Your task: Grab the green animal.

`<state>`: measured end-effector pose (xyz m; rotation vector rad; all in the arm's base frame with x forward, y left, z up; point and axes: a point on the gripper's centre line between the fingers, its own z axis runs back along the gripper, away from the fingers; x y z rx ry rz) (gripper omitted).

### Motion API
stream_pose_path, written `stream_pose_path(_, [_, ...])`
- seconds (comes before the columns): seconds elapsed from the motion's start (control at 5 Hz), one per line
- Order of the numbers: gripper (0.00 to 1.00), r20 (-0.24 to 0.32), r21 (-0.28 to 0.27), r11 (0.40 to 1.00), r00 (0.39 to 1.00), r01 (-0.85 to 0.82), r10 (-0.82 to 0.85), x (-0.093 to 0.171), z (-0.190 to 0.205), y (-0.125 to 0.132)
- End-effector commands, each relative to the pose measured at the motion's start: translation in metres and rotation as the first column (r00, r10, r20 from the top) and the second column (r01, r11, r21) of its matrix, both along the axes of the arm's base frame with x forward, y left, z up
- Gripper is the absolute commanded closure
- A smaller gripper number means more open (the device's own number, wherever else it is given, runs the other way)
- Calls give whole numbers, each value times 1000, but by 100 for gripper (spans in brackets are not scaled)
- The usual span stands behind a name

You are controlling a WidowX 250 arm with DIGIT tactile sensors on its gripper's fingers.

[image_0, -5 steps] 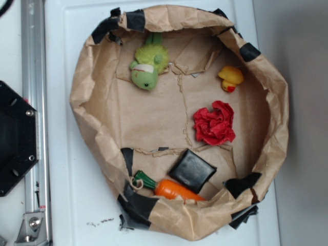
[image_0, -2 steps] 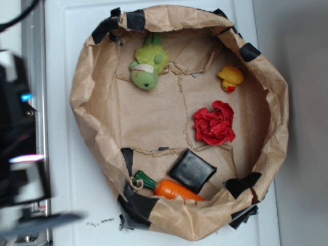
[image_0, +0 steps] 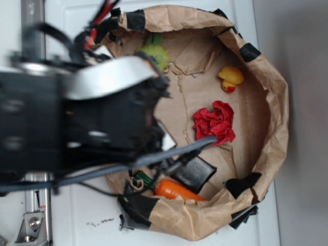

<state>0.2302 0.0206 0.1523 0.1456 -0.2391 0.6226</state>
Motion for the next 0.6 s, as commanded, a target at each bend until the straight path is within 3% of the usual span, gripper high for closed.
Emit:
stream_pose_path(0.0, [0,-10,-36,995,996,93,-94,10,-69,54])
stream_pose_path(0.2, [0,44,-52,980,980,194,-192,20,-98,83])
stream_pose_path(0.4, [0,-12,-99,981,986,164,-166,17,-118,102])
